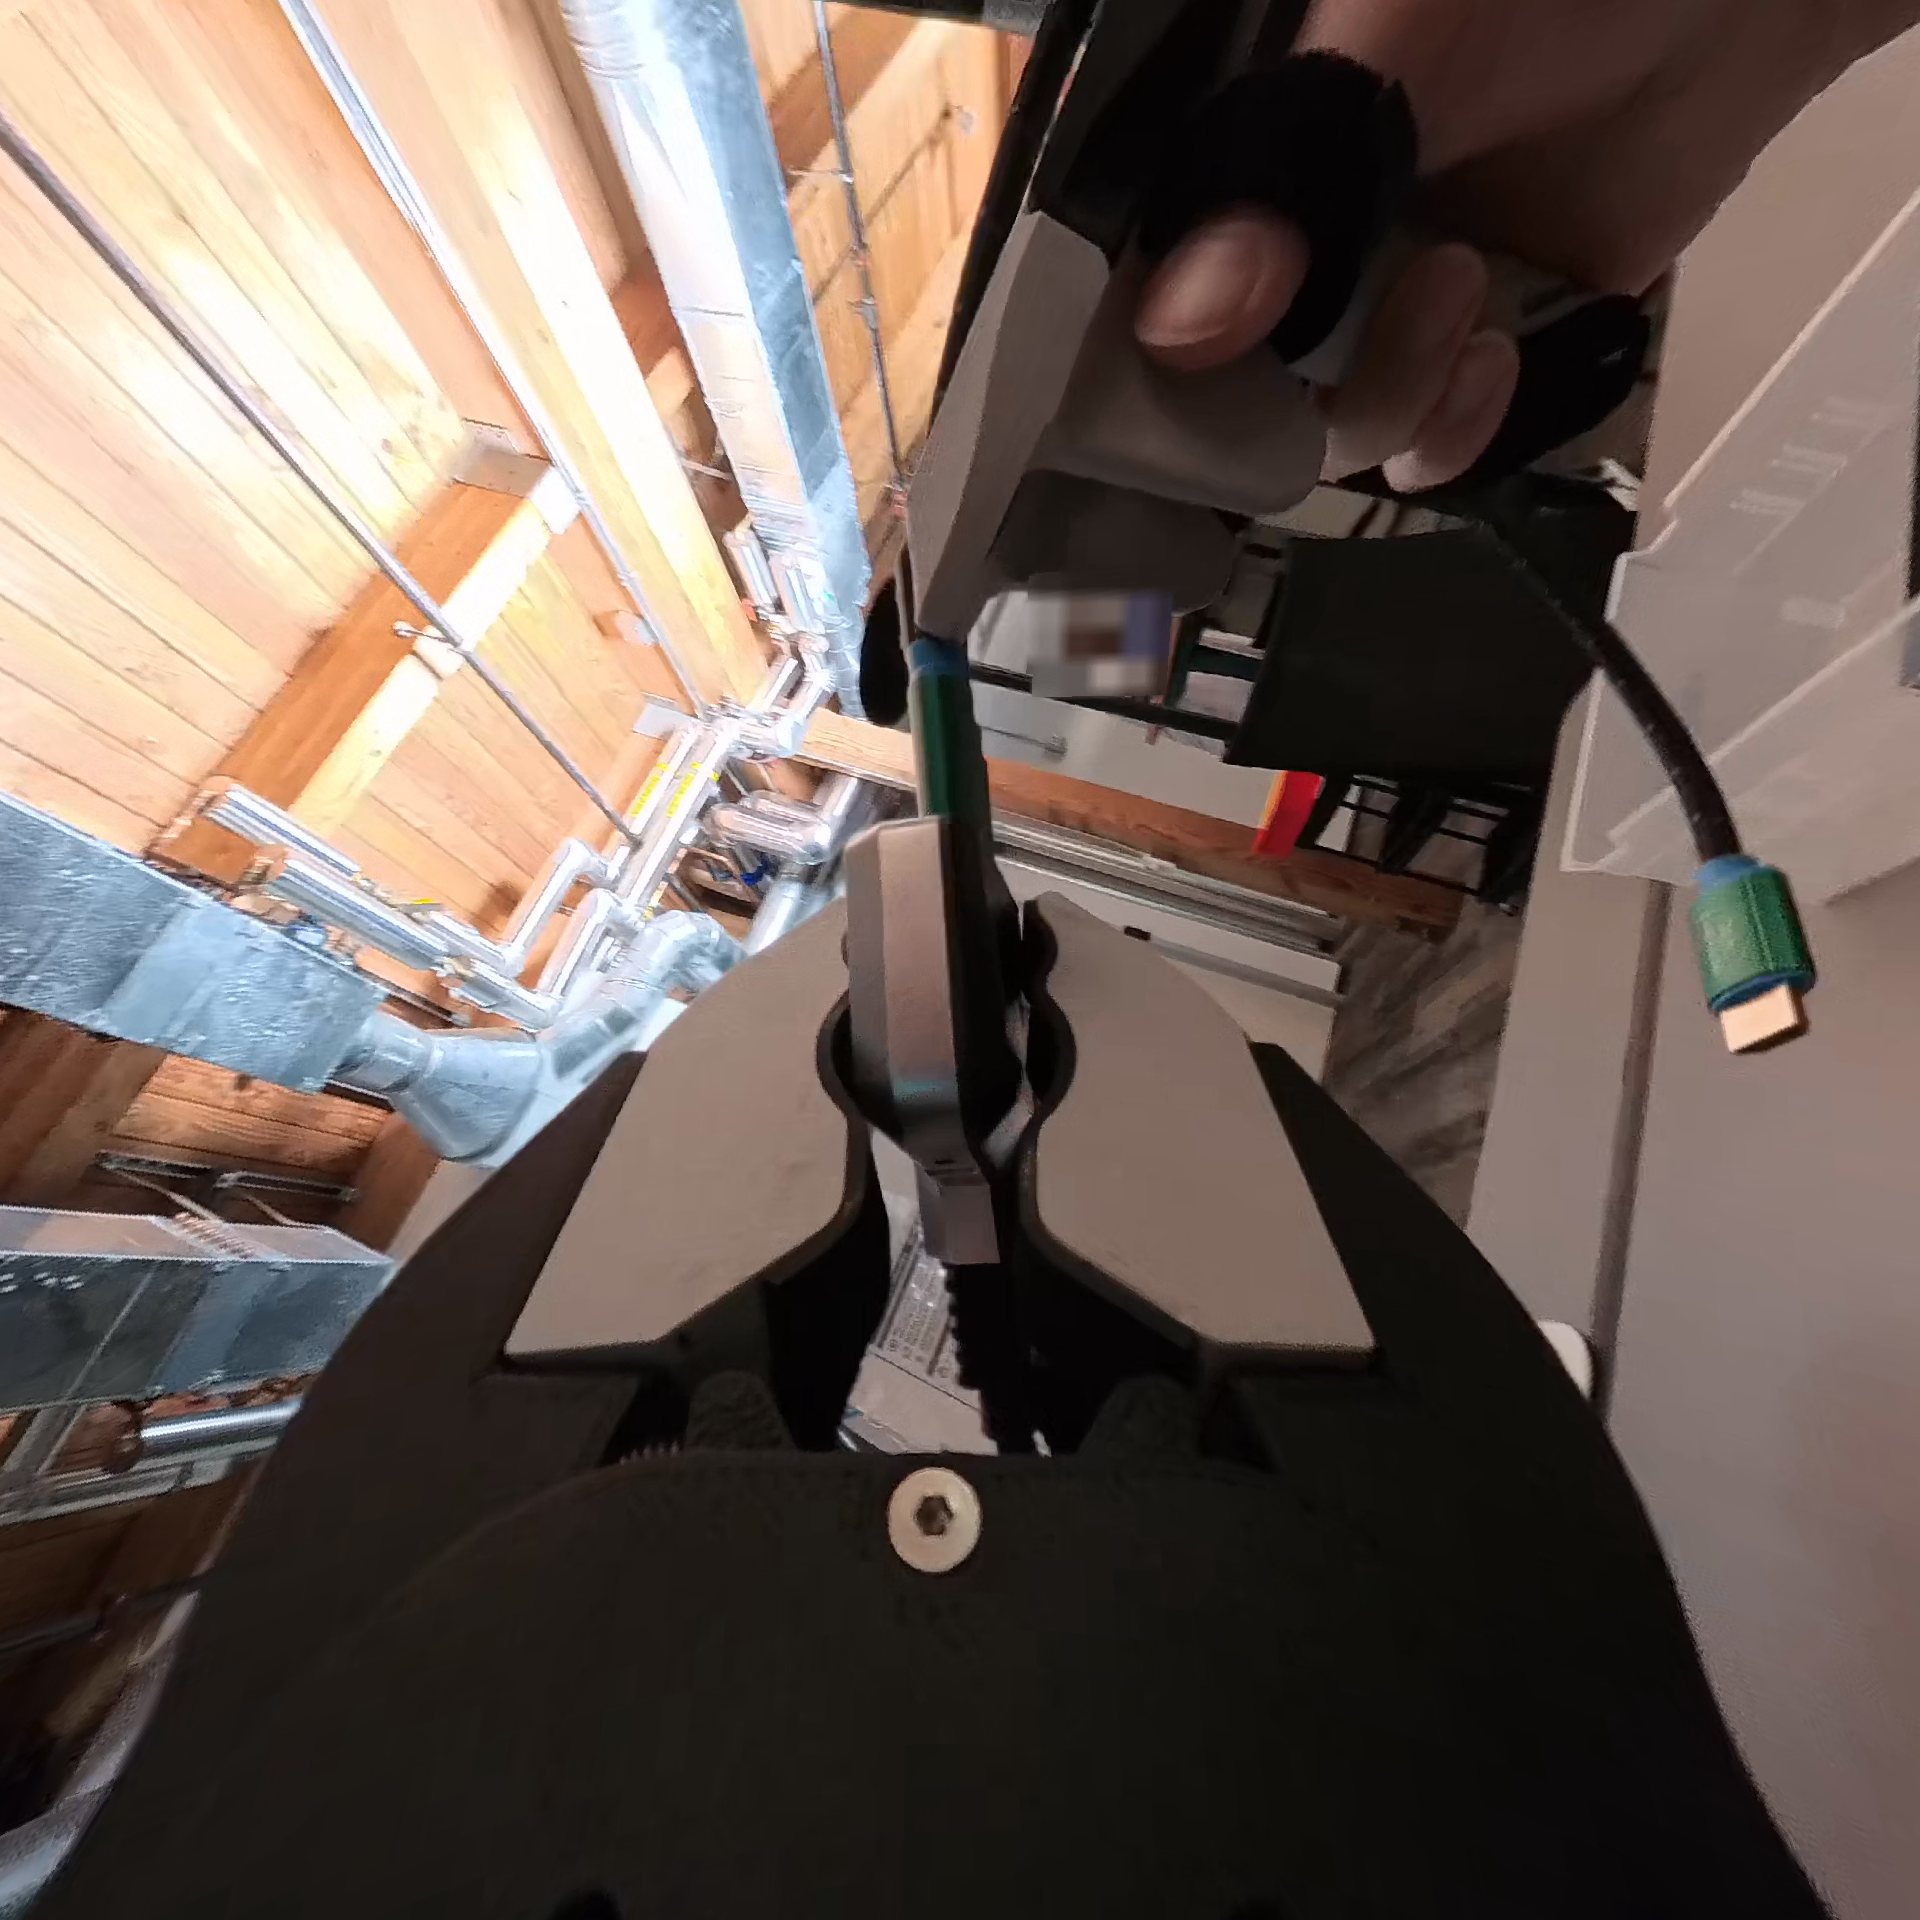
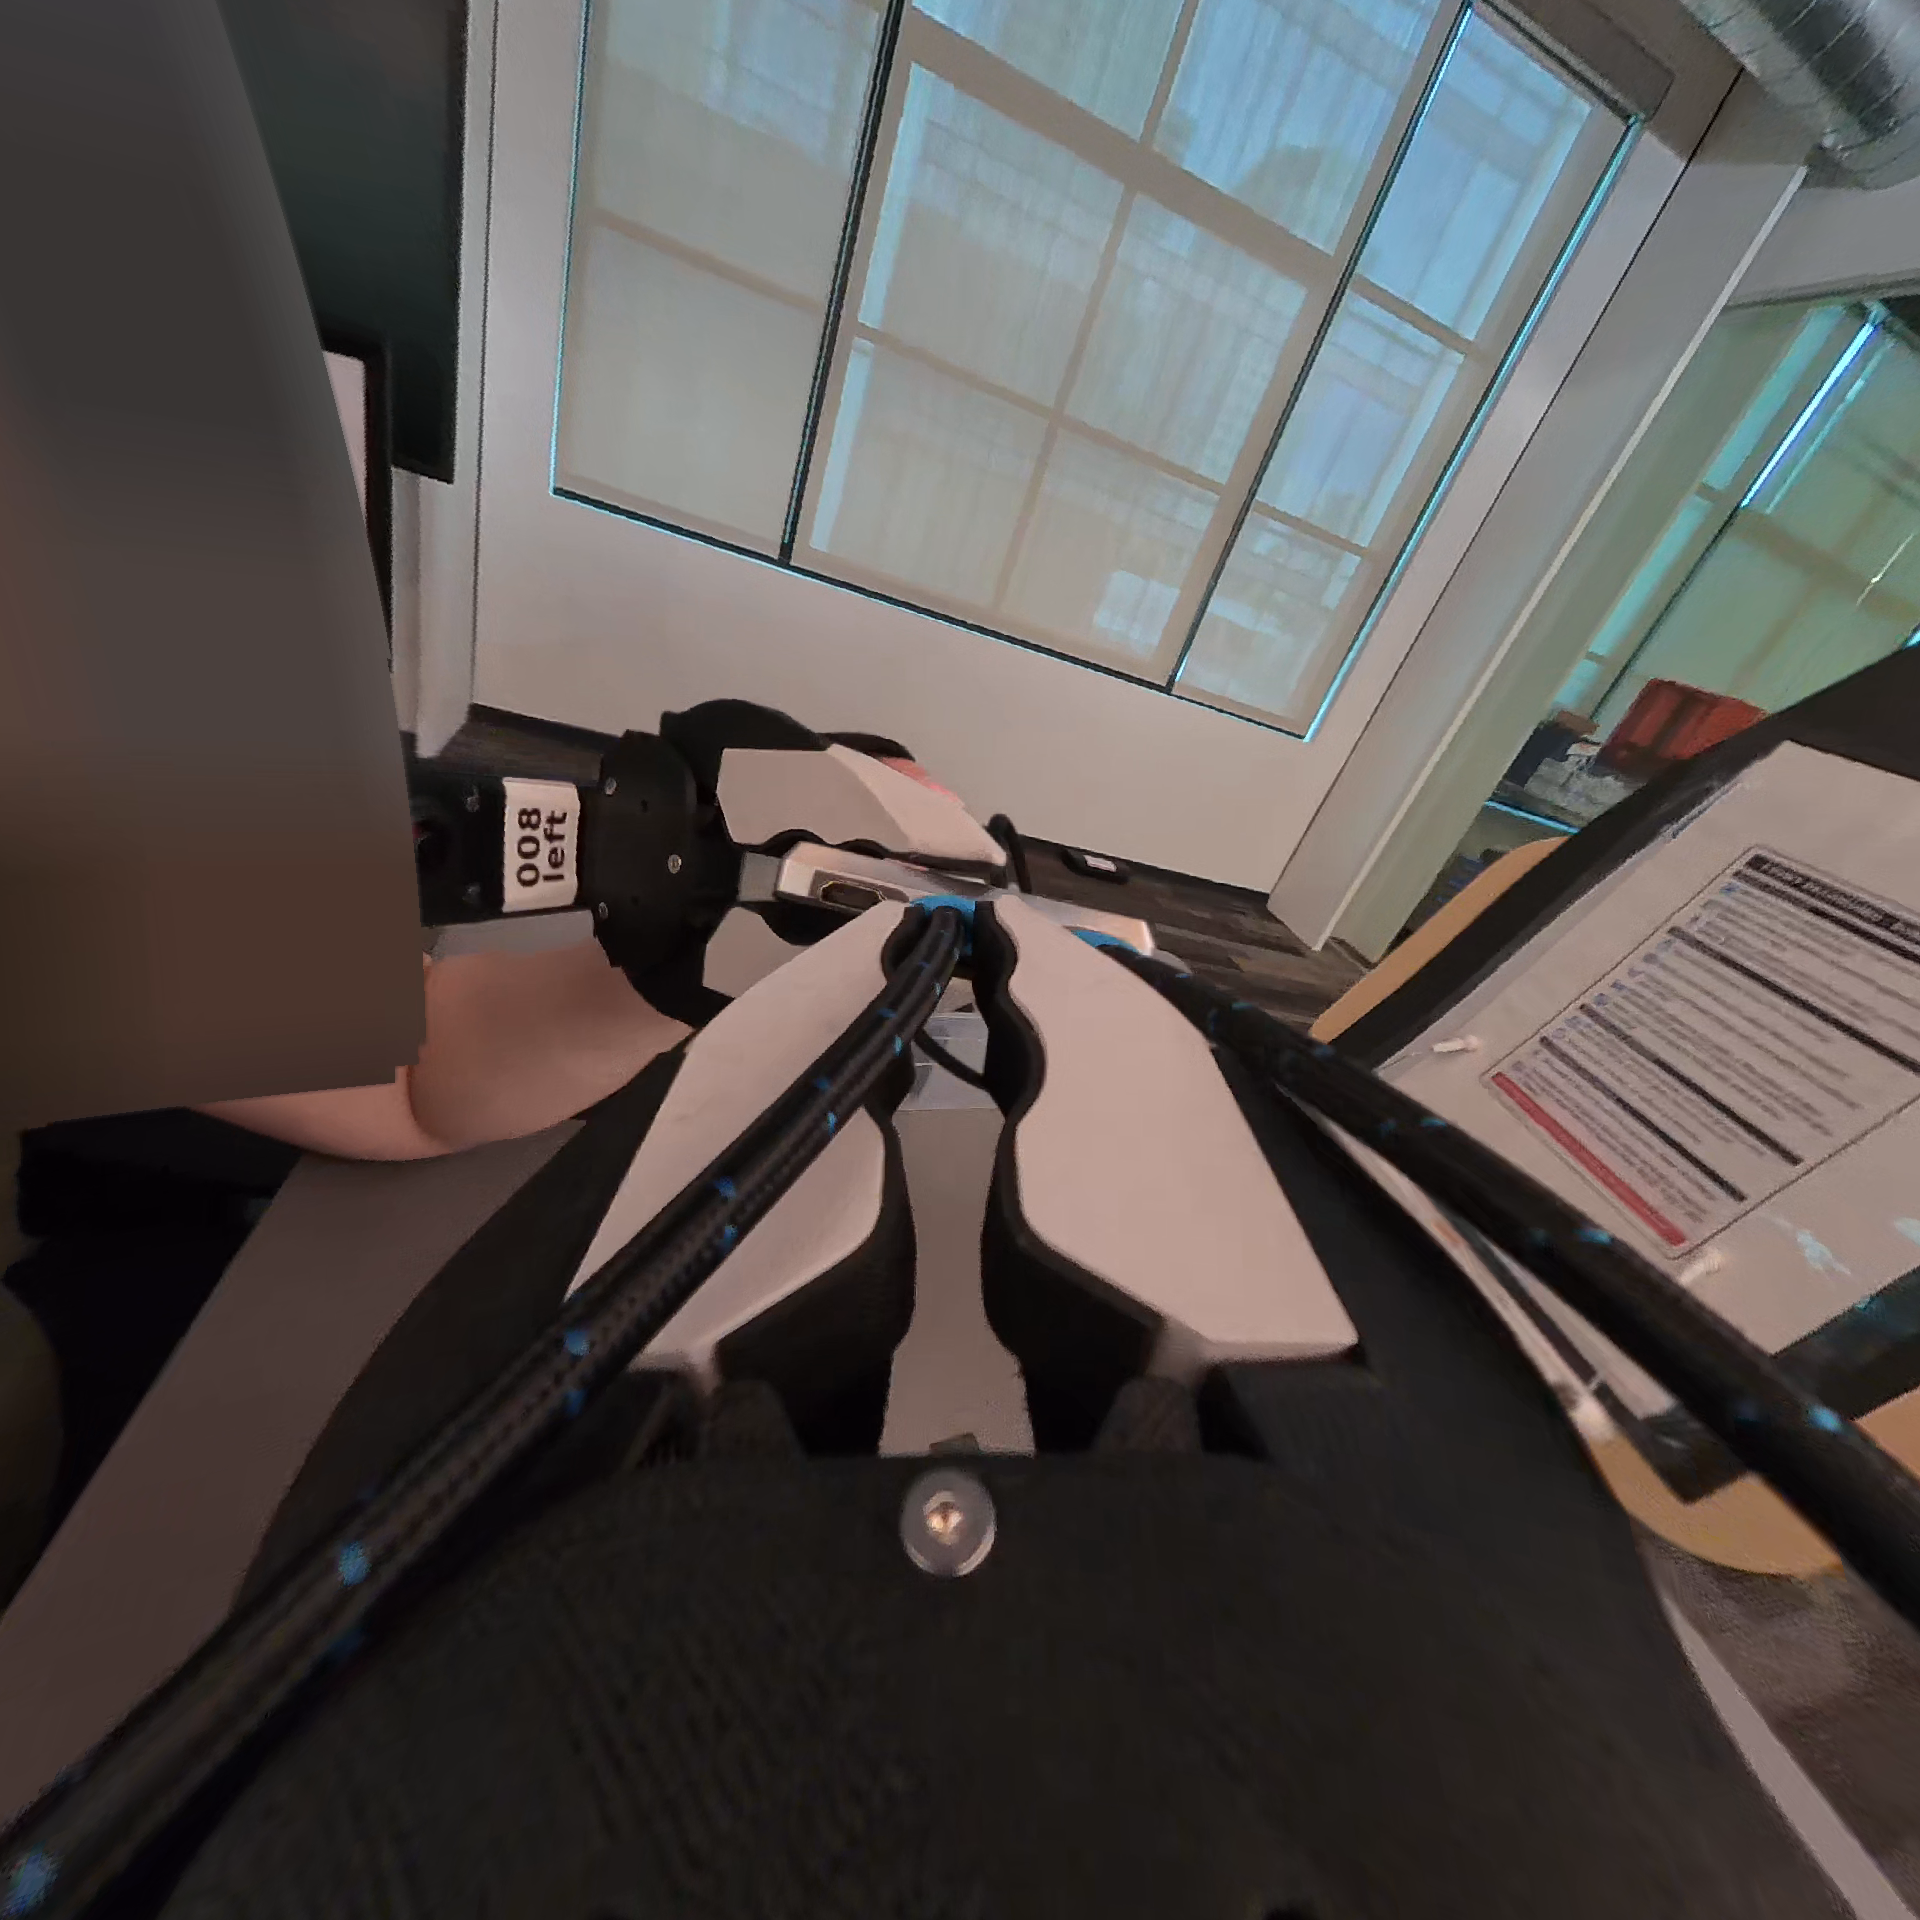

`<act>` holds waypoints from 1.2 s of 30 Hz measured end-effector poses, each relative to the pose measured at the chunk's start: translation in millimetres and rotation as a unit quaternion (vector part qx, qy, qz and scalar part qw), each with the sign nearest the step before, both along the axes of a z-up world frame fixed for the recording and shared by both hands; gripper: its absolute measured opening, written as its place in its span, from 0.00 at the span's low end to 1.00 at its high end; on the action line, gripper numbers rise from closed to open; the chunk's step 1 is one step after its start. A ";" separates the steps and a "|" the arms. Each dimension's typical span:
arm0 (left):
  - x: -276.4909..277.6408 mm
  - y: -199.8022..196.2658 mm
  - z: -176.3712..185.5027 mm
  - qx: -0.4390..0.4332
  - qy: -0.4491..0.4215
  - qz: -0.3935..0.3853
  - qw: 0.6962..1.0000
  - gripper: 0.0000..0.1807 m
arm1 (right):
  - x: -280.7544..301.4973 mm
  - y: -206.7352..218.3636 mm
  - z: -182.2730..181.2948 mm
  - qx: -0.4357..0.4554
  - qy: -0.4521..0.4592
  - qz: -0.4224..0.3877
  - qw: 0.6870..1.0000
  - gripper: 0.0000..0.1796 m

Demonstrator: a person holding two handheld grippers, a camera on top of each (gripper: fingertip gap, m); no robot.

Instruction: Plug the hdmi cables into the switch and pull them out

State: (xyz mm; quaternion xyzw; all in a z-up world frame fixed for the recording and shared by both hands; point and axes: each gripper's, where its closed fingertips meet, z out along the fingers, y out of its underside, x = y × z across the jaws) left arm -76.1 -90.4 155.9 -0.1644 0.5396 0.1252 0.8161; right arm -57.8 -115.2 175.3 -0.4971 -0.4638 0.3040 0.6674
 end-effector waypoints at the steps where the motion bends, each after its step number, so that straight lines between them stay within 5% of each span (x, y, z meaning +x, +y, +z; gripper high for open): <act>1: 0.4 0.2 1.4 0.004 -0.008 0.005 1.000 0.14 | 0.0 -1.1 1.2 0.008 -0.004 -0.007 1.000 0.06; 6: 3.8 5.8 0.7 -0.032 -0.011 0.012 0.999 0.21 | 0.3 0.2 -1.1 0.037 -0.035 -0.042 0.998 0.05; 14: 9.0 4.4 -4.5 -0.057 0.006 0.013 0.998 0.12 | 1.2 -4.1 -0.7 0.040 -0.038 -0.034 0.998 0.04; 29: 9.5 3.3 -9.4 -0.033 0.023 0.037 0.998 0.11 | 3.0 -3.3 -8.2 0.023 -0.038 -0.012 0.999 0.05; 36: 4.5 -3.1 0.4 -0.072 -0.007 -0.010 0.997 0.11 | -1.5 -9.8 0.3 0.041 0.014 0.044 0.998 0.04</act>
